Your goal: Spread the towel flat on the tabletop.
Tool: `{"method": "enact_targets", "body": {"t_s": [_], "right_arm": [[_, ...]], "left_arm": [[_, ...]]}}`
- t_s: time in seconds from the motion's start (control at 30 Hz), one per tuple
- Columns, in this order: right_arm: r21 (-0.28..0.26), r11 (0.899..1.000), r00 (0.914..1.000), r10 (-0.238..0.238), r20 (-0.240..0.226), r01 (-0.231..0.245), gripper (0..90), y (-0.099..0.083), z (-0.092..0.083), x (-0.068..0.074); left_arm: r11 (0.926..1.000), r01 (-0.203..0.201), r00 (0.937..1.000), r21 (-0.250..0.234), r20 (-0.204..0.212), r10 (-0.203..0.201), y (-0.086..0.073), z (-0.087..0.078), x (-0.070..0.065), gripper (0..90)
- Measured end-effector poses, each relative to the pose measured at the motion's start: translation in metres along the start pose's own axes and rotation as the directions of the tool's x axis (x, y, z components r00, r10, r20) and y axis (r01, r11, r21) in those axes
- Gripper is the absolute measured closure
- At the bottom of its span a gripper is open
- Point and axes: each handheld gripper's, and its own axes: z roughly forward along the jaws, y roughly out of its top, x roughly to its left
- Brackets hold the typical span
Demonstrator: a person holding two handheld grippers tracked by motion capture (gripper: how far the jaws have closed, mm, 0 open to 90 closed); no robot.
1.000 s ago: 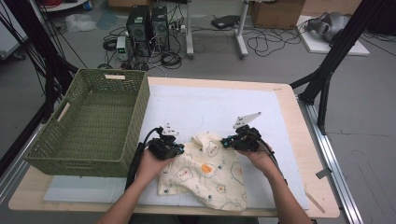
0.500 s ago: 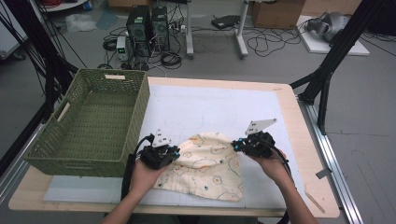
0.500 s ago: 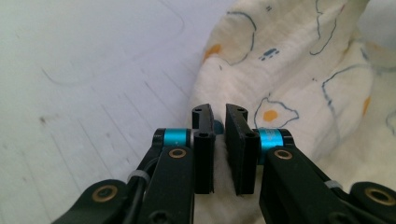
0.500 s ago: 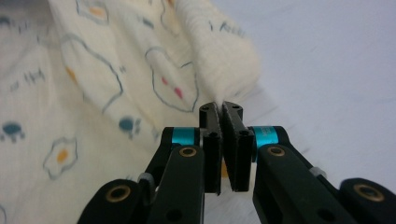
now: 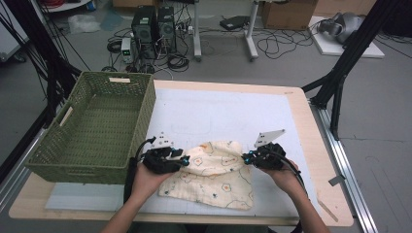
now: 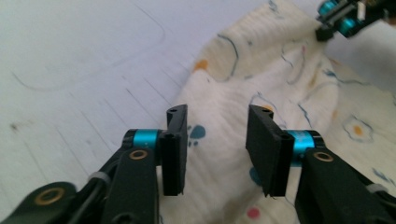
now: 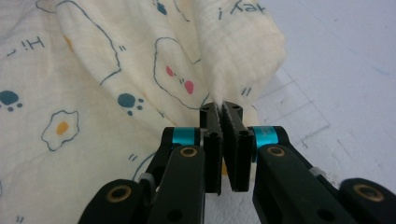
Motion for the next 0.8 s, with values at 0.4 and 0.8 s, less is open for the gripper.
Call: {"method": "enact_targets", "body": {"t_s": [0.4, 0.8], "right_arm": [[-0.121, 0.992, 0.992, -0.007, 0.126, 0.022, 87.6, 0.028, -0.03, -0.017], [-0.125, 0.988, 0.9776, 0.113, 0.178, -0.091, 57.7, 0.015, -0.022, -0.024]], "left_arm": [[0.9815, -0.082, 0.9708, -0.173, -0.237, 0.04, 0.012, 0.01, -0.006, 89.5], [0.9991, -0.034, 0.985, -0.023, -0.17, 0.03, -0.003, 0.016, 0.0, 62.9]]}}
